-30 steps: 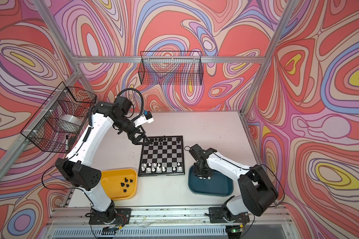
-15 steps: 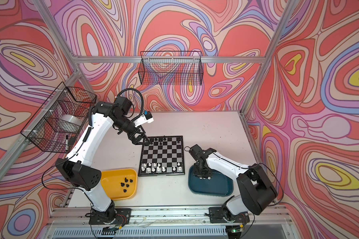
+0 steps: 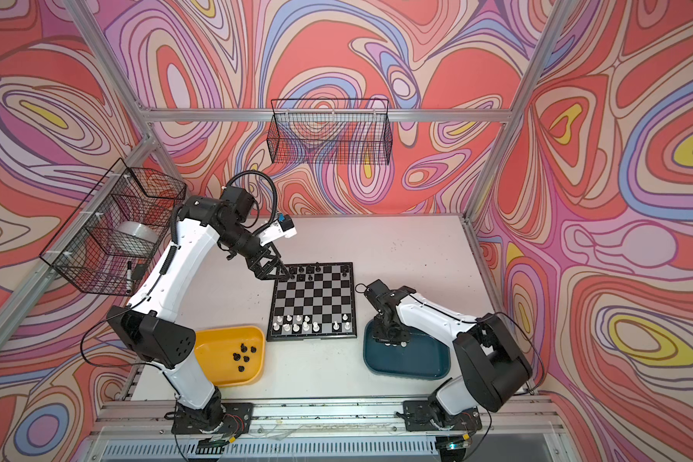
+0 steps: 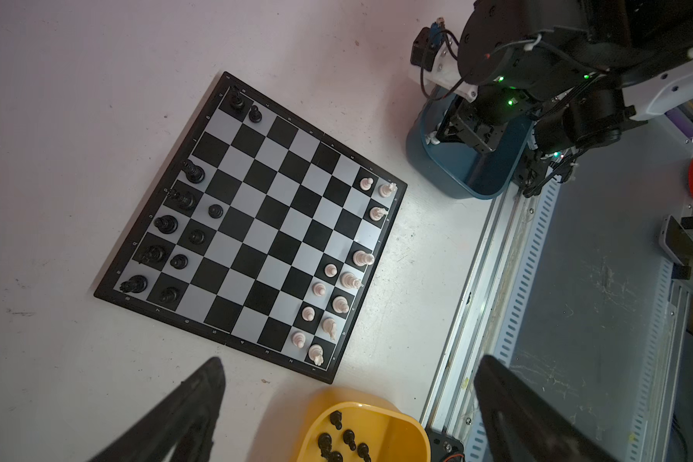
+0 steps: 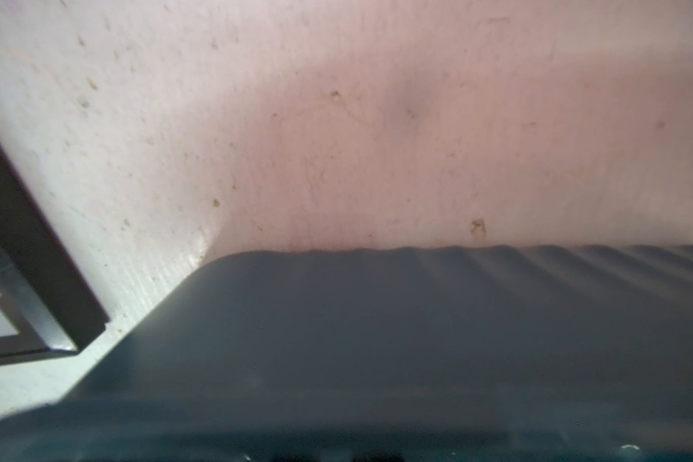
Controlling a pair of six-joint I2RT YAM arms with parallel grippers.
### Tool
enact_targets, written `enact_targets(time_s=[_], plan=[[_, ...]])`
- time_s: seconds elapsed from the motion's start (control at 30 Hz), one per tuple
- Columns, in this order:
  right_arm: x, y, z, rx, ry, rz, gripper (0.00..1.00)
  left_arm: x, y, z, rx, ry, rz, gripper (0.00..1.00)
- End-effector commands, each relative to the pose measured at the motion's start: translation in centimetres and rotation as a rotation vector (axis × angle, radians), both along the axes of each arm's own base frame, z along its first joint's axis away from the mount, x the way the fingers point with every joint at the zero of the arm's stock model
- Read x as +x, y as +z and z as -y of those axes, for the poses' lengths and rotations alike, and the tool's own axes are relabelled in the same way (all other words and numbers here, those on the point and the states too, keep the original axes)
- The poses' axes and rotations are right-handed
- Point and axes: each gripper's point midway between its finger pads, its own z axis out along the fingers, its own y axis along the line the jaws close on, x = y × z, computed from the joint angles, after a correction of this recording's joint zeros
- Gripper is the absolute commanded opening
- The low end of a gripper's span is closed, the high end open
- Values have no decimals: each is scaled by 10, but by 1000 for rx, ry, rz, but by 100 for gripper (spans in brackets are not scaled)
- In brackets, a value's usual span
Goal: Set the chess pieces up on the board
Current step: 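Close the right gripper on a white pawn in the teal tray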
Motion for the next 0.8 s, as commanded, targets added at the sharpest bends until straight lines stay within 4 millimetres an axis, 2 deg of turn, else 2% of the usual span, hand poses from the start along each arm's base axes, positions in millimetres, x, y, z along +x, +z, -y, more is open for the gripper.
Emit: enact_targets(time_s=[0.0, 0.37, 0.77], plan=[[3, 5, 4, -14, 2, 18, 12, -4, 0, 1, -4, -9, -9, 98], [5, 10, 3, -9, 10, 25, 12, -3, 0, 0, -1, -5, -1, 98], [9, 27, 0, 8, 8, 56, 12, -1, 0, -1, 6, -2, 8, 98]])
